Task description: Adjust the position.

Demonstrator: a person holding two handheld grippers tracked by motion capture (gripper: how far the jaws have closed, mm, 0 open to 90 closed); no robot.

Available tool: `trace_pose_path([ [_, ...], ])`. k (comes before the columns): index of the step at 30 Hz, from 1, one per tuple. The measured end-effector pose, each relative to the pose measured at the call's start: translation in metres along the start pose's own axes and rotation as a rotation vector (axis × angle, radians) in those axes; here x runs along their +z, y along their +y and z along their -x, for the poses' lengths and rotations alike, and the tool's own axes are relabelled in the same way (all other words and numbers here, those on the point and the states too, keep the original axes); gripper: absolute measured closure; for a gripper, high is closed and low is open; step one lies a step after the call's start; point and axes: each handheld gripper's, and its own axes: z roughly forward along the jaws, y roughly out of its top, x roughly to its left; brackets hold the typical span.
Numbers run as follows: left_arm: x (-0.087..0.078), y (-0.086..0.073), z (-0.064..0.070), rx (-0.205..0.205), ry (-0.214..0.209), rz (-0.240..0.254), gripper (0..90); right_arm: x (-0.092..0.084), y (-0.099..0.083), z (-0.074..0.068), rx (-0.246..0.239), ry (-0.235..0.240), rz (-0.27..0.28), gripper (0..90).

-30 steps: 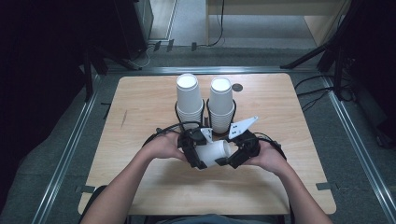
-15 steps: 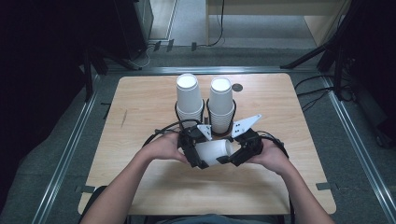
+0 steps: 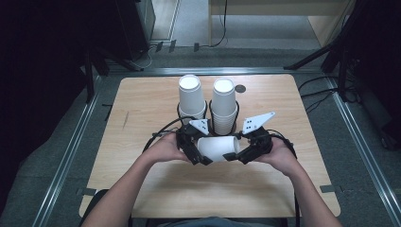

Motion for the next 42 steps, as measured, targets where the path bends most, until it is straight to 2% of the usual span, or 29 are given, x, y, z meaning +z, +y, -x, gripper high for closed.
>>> trace_pose_path([
  [2,-0.002,-0.002,-0.001,-0.004,0.002,0.025,0.0,-0.001,0.000,0.000,0.000,-0.002,0.006,24.1],
  [11,-0.001,-0.003,0.003,0.003,0.008,0.076,0.0,-0.009,0.005,-0.001,-0.004,0.003,0.061,24.1],
  [14,-0.001,-0.004,0.003,-0.012,-0.029,0.097,0.0,-0.010,0.008,-0.002,-0.004,0.025,0.088,24.1],
  [15,-0.001,-0.003,0.004,-0.010,-0.032,0.101,0.0,-0.011,0.008,-0.002,0.004,0.041,0.111,24.3],
  [16,-0.002,-0.003,0.004,-0.002,-0.028,0.103,0.0,-0.011,0.008,-0.002,0.004,0.041,0.111,24.3],
  [17,-0.003,-0.003,0.006,0.003,-0.029,0.116,0.0,-0.012,0.008,-0.002,0.015,0.054,0.122,24.3],
  [18,-0.004,-0.003,0.007,0.008,-0.036,0.135,4.2,-0.013,0.009,0.000,0.021,0.066,0.148,24.5],
  [19,-0.006,-0.003,0.007,0.013,-0.041,0.147,4.2,-0.013,0.009,0.000,0.021,0.066,0.148,24.5],
  [30,-0.005,-0.003,0.008,0.026,-0.045,0.140,9.7,-0.012,0.008,0.000,0.015,0.071,0.157,25.4],
  [36,-0.009,0.001,0.007,0.020,-0.051,0.112,12.9,-0.014,0.007,0.003,0.037,0.082,0.162,24.7],
  [37,-0.010,0.001,0.006,0.015,-0.050,0.102,13.2,-0.014,0.007,0.003,0.046,0.084,0.166,23.7],
  [38,-0.010,0.001,0.006,0.011,-0.049,0.093,13.4,-0.014,0.007,0.004,0.062,0.088,0.163,18.4],
  [39,-0.011,0.000,0.005,0.007,-0.055,0.083,13.5,-0.013,0.008,0.004,0.067,0.069,0.147,13.9],
  [41,-0.014,-0.001,0.003,0.001,-0.045,0.062,13.6,-0.012,0.007,0.003,0.060,0.048,0.109,13.7],
  [42,-0.014,-0.001,0.003,0.001,-0.045,0.062,13.7,-0.012,0.007,0.003,0.060,0.048,0.109,13.7],
])
